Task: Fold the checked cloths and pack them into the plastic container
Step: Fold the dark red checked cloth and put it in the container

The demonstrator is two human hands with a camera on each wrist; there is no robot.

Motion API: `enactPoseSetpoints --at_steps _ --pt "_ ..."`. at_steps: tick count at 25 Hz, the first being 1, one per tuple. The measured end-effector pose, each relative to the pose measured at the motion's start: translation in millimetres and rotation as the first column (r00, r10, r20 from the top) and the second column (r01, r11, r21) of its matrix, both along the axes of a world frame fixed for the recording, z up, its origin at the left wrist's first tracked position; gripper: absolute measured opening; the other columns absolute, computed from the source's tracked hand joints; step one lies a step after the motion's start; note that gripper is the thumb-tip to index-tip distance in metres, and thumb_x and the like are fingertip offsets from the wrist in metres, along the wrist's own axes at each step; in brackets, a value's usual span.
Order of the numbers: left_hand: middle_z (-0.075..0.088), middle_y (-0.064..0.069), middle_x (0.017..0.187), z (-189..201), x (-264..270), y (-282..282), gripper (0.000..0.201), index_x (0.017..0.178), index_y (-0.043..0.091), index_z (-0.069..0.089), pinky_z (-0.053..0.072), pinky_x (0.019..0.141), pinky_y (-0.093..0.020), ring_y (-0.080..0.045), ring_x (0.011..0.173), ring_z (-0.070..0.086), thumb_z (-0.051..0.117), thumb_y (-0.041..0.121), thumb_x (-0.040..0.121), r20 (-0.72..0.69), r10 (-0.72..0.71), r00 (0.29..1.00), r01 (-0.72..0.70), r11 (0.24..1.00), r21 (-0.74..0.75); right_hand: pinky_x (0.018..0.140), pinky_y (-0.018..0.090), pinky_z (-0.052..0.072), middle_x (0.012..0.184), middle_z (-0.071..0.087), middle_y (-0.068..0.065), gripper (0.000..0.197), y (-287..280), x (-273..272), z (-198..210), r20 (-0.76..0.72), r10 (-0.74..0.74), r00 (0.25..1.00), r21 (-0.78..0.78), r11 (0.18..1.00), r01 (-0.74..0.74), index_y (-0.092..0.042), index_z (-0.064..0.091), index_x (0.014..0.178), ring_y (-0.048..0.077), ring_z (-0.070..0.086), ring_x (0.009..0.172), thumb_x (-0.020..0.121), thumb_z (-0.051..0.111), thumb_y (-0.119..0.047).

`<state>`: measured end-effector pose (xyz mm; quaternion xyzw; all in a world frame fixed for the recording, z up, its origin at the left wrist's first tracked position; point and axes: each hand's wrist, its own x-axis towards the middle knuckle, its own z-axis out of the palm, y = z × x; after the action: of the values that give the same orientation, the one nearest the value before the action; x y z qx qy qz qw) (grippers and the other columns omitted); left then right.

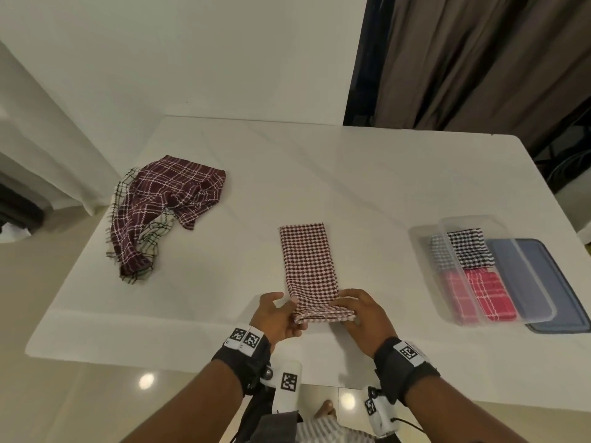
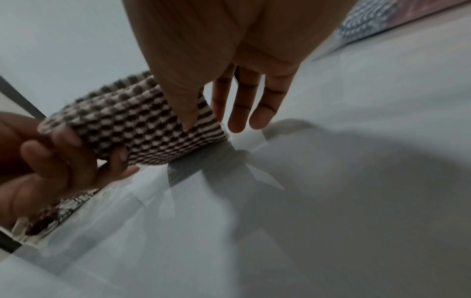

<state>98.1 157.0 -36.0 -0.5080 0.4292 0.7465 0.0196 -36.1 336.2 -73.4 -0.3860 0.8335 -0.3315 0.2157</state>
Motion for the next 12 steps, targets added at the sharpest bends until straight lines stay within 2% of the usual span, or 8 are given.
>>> enactPoseSetpoints --at_steps 2,4,5,6,7,8,10,12 --pt "0.069 -0.022 0.098 -4 7 -5 0.034 0.130 0.016 0.037 0.053 0.059 -0.035 -0.030 0.066 0.068 0.051 0.013 0.099 0.044 0.012 0.999 -0.011 0.999 -0.038 0.099 0.024 0.046 0.117 0.061 -0.013 0.036 -7 0 6 0.058 -0.022 0.998 -0.021 0.999 0.024 -0.030 0.069 0.114 0.005 0.057 0.105 0.085 0.067 -0.008" --pt "0.065 -0.013 0.113 -14 15 -6 0.046 0.133 0.021 0.038 0.055 0.068 -0.036 -0.025 0.080 0.067 0.060 0.012 0.093 0.094 -0.138 0.986 0.161 0.939 -0.305 0.097 0.019 0.044 0.114 0.065 -0.012 0.035 -11 -1 10 0.087 -0.029 0.996 -0.003 1.000 0.030 -0.028 0.069 0.115 0.006 0.058 0.103 0.086 0.066 -0.009" --pt "0.059 -0.005 0.125 -19 19 -7 0.055 0.135 0.025 0.039 0.055 0.079 -0.035 -0.021 0.095 0.064 0.068 0.019 0.088 0.140 -0.265 0.954 0.298 0.798 -0.524 0.096 0.017 0.043 0.114 0.066 -0.011 0.035 -12 -1 10 0.094 -0.028 0.995 0.002 1.000 0.028 -0.028 0.069 0.115 0.006 0.059 0.102 0.086 0.066 -0.009" --pt "0.051 0.004 0.134 -23 22 -7 0.062 0.137 0.028 0.042 0.052 0.090 -0.033 -0.016 0.108 0.056 0.073 0.027 0.083 0.202 -0.378 0.903 0.403 0.590 -0.700 0.095 0.016 0.041 0.114 0.067 -0.010 0.035 -12 -2 10 0.099 -0.026 0.995 0.007 1.000 0.026 -0.028 0.069 0.115 0.007 0.059 0.102 0.085 0.066 -0.009" --pt "0.047 0.009 0.137 -26 23 -10 0.060 0.136 0.031 0.047 0.047 0.097 -0.032 -0.013 0.116 0.049 0.073 0.035 0.082 0.265 -0.453 0.851 0.453 0.378 -0.808 0.093 0.013 0.040 0.113 0.068 -0.010 0.035 -13 -3 9 0.105 -0.029 0.994 0.014 1.000 0.028 -0.028 0.069 0.115 0.006 0.060 0.102 0.085 0.066 -0.010" --pt "0.051 0.012 0.136 -27 23 -13 0.050 0.131 0.034 0.053 0.044 0.098 -0.033 -0.012 0.118 0.047 0.067 0.040 0.083 0.317 -0.492 0.811 0.474 0.236 -0.848 0.091 0.010 0.039 0.112 0.068 -0.011 0.033 -13 -4 8 0.112 -0.039 0.993 0.025 0.999 0.036 -0.028 0.070 0.115 0.006 0.060 0.101 0.086 0.066 -0.012" --pt "0.064 0.014 0.122 -25 21 -22 0.036 0.119 0.037 0.063 0.043 0.093 -0.035 -0.013 0.109 0.053 0.049 0.047 0.088 0.391 -0.520 0.759 0.530 0.146 -0.835 0.082 0.005 0.039 0.105 0.069 -0.014 0.023 -14 -5 8 0.138 -0.072 0.988 0.045 0.997 0.067 -0.026 0.071 0.110 0.006 0.062 0.094 0.089 0.066 -0.018" --pt "0.070 0.011 0.101 -27 17 -28 0.042 0.111 0.032 0.067 0.045 0.086 -0.036 -0.014 0.092 0.058 0.038 0.056 0.091 0.463 -0.526 0.714 0.622 0.171 -0.764 0.072 0.011 0.046 0.093 0.072 -0.009 0.013 -17 -8 8 0.179 -0.122 0.976 0.073 0.991 0.110 -0.023 0.070 0.099 0.012 0.064 0.083 0.090 0.066 -0.030"
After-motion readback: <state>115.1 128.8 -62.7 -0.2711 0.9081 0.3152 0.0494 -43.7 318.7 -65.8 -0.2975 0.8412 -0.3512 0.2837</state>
